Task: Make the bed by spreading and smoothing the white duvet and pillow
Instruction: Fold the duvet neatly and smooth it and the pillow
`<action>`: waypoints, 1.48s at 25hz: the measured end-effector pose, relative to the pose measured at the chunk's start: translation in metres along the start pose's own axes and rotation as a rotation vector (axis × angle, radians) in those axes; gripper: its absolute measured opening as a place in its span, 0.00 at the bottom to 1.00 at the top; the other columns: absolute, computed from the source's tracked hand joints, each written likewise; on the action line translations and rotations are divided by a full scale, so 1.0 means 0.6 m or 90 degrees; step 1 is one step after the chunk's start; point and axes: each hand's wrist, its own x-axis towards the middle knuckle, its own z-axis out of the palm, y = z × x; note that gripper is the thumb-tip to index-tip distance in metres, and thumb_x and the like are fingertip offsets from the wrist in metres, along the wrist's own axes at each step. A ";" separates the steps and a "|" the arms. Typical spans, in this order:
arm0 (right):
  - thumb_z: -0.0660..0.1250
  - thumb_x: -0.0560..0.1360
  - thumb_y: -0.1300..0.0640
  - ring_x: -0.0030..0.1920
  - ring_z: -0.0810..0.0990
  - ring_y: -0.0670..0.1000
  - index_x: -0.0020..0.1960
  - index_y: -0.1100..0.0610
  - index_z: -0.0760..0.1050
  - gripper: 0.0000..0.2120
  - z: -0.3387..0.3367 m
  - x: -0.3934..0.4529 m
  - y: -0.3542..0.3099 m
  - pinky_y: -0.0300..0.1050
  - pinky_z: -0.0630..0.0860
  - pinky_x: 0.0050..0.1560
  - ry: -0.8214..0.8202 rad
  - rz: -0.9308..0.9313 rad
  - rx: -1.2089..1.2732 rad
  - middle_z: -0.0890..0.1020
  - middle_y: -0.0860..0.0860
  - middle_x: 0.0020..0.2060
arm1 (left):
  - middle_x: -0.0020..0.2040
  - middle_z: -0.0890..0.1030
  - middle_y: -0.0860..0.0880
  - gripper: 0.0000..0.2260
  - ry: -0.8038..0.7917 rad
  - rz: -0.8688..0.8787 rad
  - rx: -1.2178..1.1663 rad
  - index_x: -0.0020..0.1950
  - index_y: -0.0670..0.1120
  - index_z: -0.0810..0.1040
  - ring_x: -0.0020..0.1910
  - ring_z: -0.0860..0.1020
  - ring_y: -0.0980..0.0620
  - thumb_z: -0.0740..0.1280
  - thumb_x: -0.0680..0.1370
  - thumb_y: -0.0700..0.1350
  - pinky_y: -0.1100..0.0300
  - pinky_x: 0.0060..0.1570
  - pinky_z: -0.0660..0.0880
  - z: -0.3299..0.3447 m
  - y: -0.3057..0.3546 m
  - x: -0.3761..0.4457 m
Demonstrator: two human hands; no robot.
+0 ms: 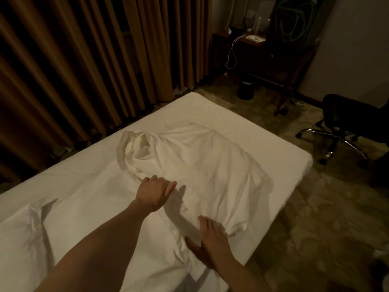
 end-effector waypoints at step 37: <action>0.49 0.71 0.20 0.74 0.67 0.50 0.80 0.50 0.55 0.48 -0.013 -0.132 0.057 0.44 0.68 0.71 0.073 0.035 0.143 0.66 0.49 0.76 | 0.52 0.78 0.48 0.33 -0.006 0.134 -0.061 0.53 0.47 0.78 0.52 0.77 0.45 0.41 0.78 0.67 0.52 0.47 0.70 -0.036 0.216 -0.005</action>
